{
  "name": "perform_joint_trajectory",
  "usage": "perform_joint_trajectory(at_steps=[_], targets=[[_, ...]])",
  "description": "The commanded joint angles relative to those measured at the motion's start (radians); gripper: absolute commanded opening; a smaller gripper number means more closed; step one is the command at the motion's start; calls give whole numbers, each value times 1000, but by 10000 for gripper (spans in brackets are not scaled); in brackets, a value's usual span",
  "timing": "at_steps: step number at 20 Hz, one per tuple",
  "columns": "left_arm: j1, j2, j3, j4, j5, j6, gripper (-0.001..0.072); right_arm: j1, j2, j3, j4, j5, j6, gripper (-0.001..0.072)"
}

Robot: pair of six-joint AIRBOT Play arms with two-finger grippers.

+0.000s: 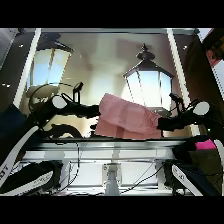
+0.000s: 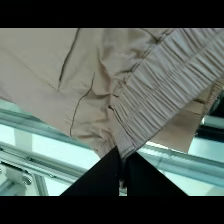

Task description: Fold the clothes and pants, and hang the long-sleeved shirts on hangers.

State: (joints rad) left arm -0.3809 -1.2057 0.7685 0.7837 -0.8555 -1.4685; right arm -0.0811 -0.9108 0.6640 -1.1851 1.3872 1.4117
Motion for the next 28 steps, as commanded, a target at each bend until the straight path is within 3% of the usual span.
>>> perform_joint_trajectory(at_steps=[1, 4, 7, 15, 20, 21, 22, 23, 24, 25, 26, 28], targets=[[-26, 0, -61, 12, -1, -25, 17, 0, 0, -46, -62, 13, 5, 13], [-79, -1, -64, 9, -1, -29, 17, 0, 0, -46, -120, 20, 20, 14], [-123, -1, -64, 10, -16, -61, 17, 0, 0, -46, -137, 118, 31, 15], [-132, 14, -64, 10, -276, -96, 16, 0, 1, -46, -137, 272, 34, 16], [-132, 16, -64, 129, -286, -147, 18, 0, 1, -46, -138, 216, 34, 22], [-132, 15, -64, 177, -285, -148, 19, 0, 1, -46, -136, 193, 34, 99], [-128, 13, -64, 201, -281, -148, 37, 0, 1, -46, -136, 179, 34, 302], [-128, 13, -64, 212, -272, -148, 115, 0, 1, -46, -137, 171, 34, 474], [-128, 13, -64, 211, -263, -148, 241, 0, 1, -46, -138, 164, 34, 523], [-128, 13, -64, 203, -253, -148, 515, 0, 1, -40, -138, 152, 34, 519], [-128, 13, -62, 193, -242, -149, 677, 0, 2, -29, -132, 145, 33, 472], [-127, 13, -45, 166, -220, -148, 675, 0, 16, 18, -133, 108, 20, 443]])
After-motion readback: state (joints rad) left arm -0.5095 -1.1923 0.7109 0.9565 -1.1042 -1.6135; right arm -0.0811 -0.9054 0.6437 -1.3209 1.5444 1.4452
